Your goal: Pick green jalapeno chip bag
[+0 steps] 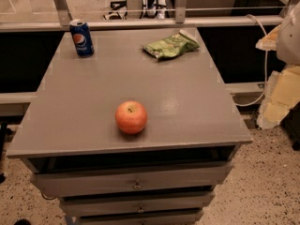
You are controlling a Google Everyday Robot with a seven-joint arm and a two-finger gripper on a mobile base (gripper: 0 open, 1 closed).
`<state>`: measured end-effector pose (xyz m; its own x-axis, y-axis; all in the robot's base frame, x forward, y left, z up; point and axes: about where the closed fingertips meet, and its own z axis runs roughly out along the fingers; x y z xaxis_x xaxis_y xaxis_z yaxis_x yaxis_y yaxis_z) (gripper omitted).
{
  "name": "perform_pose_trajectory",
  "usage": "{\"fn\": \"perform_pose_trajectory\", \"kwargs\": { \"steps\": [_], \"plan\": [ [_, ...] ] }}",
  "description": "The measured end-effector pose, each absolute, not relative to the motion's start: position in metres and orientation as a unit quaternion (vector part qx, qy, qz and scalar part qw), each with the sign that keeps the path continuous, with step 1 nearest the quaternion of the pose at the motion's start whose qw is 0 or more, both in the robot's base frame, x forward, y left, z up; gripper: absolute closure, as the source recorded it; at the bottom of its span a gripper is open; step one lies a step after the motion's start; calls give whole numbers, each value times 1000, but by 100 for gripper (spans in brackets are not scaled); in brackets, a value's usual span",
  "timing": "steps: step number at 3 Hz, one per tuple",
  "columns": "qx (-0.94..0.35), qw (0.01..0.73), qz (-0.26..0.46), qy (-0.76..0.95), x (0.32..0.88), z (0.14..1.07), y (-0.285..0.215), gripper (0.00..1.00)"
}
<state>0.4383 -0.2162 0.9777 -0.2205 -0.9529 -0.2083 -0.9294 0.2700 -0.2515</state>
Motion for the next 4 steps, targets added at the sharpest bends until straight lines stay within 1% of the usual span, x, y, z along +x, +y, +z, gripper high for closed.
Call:
{"fn": "perform_pose_trajectory", "kwargs": {
  "steps": [1, 2, 3, 4],
  "plan": [
    [-603, 162, -36, 780, 438, 978, -216, 0],
    [-601, 181, -48, 777, 453, 974, -218, 0],
    [-587, 224, -50, 776, 498, 962, -227, 0],
    [-561, 297, -41, 772, 588, 943, -226, 0]
  ]
}}
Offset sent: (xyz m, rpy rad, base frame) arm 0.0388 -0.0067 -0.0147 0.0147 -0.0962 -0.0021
